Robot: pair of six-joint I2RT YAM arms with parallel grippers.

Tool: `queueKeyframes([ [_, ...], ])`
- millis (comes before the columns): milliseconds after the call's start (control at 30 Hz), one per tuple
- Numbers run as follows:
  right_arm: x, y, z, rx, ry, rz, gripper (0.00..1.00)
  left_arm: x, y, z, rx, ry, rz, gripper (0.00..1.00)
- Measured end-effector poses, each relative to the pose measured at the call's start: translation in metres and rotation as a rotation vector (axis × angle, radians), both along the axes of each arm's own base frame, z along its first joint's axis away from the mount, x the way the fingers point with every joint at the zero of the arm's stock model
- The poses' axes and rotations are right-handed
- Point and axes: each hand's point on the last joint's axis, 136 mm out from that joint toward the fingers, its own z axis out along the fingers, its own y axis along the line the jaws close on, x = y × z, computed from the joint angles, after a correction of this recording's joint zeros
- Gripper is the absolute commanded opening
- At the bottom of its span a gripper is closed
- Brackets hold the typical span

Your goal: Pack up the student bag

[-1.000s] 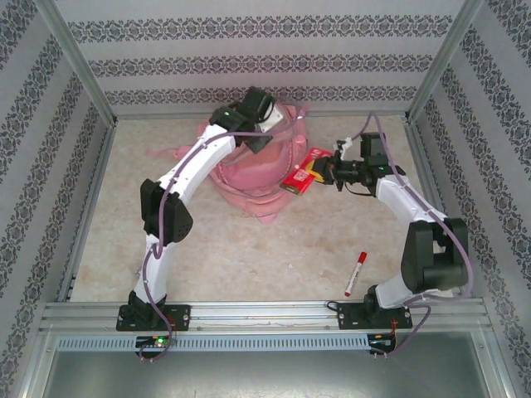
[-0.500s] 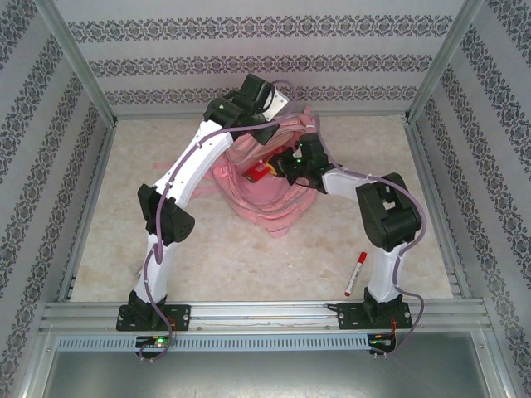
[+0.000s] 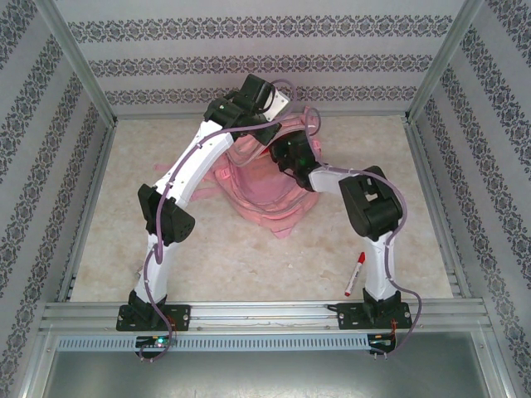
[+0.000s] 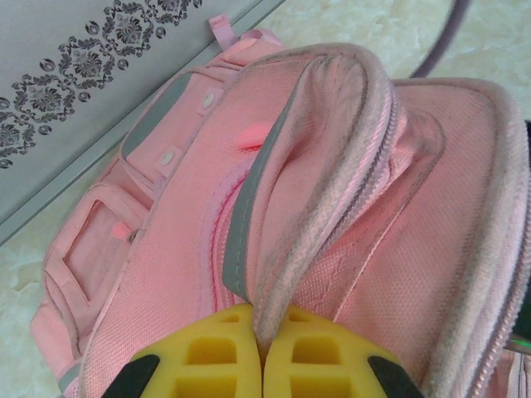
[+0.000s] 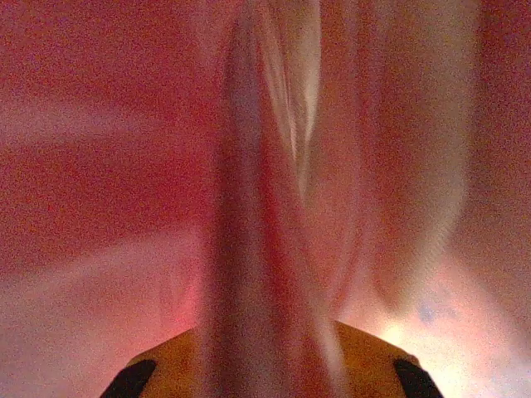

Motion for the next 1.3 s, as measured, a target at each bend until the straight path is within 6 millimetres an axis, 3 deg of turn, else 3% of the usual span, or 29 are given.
queueKeyframes([
  [67,0.012,0.007,-0.005,0.009,-0.019,-0.017,0.13,-0.001,-0.001,0.000,-0.004,0.003,-0.005,0.00],
  [100,0.015,0.010,-0.009,0.011,-0.013,-0.027,0.22,-0.001,-0.001,0.000,-0.006,0.004,-0.006,0.00],
  [167,0.015,0.010,-0.019,0.007,0.019,-0.044,0.37,-0.001,-0.002,0.000,-0.008,0.005,-0.008,0.00],
  [300,0.009,0.010,-0.030,0.009,0.096,-0.060,0.52,-0.001,-0.002,0.000,-0.007,0.005,-0.007,0.00],
  [733,-0.052,-0.019,-0.012,-0.069,0.318,-0.002,0.59,0.004,-0.005,-0.011,-0.013,0.022,0.001,0.00],
  [867,-0.088,-0.026,-0.008,-0.095,0.345,0.065,0.59,0.000,-0.014,-0.019,-0.034,0.055,-0.041,0.11],
  [1000,-0.135,-0.043,0.009,-0.142,0.334,0.185,0.58,-0.006,-0.027,-0.030,-0.070,0.104,-0.099,0.06],
  [1100,-0.171,-0.070,0.022,-0.172,0.306,0.257,0.57,-0.009,-0.034,-0.041,-0.088,0.144,-0.130,0.08],
  [1167,-0.197,-0.089,0.021,-0.200,0.319,0.289,0.56,-0.012,-0.038,-0.048,-0.098,0.168,-0.152,0.17],
  [1300,-0.252,-0.121,0.010,-0.282,0.385,0.344,0.50,-0.022,-0.048,-0.058,-0.136,0.226,-0.207,0.45],
])
